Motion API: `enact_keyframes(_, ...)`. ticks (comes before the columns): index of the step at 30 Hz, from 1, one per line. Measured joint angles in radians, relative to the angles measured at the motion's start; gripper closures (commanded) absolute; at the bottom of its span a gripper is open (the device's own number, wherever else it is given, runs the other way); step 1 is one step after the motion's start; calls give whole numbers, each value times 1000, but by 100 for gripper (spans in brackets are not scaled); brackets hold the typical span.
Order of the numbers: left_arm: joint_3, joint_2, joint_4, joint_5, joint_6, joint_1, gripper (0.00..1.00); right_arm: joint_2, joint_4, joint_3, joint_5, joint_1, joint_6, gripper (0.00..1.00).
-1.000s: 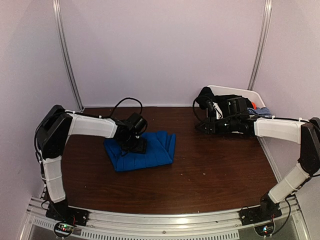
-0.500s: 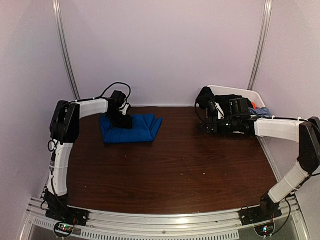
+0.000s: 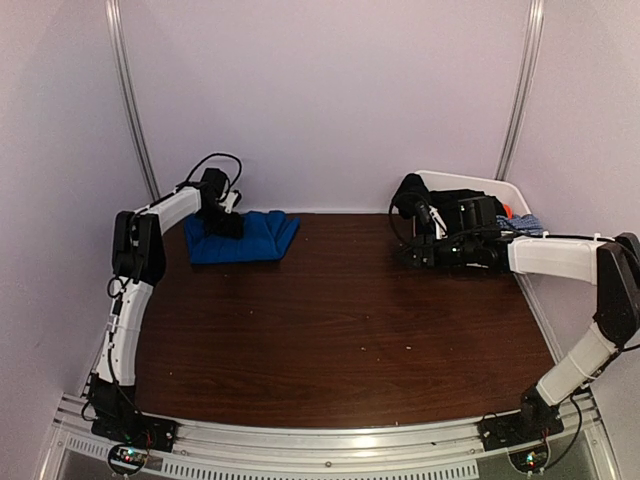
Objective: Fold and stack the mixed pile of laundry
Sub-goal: Move the square-folded skirt to the corner of the board, then pick up the crumpled T-shirt from the bin.
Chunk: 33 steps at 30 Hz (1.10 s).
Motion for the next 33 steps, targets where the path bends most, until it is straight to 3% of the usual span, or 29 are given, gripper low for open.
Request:
enact_keyframes(5, 39, -19, -40, -41, 44, 15, 17, 0, 0, 6, -10, 0, -5, 36)
enact_keyframes(7, 7, -73, -40, -53, 47, 16, 5, 0, -5, 23, -10, 0, -14, 33)
enact_keyframes(15, -253, -560, 63, -88, 25, 7, 2, -12, -58, 171, 47, 0, -98, 12)
enact_keyframes(18, -412, -771, 169, -119, 15, -12, 2, -40, -73, 192, 96, 0, -124, 1)
enact_keyframes(26, -1001, -1163, 412, -123, -102, -53, 2, -133, -98, 233, 257, -14, -142, 0)
enact_keyframes(33, -1308, -1300, 503, -41, -201, -74, 2, -201, -251, 332, 520, -32, -215, 0)
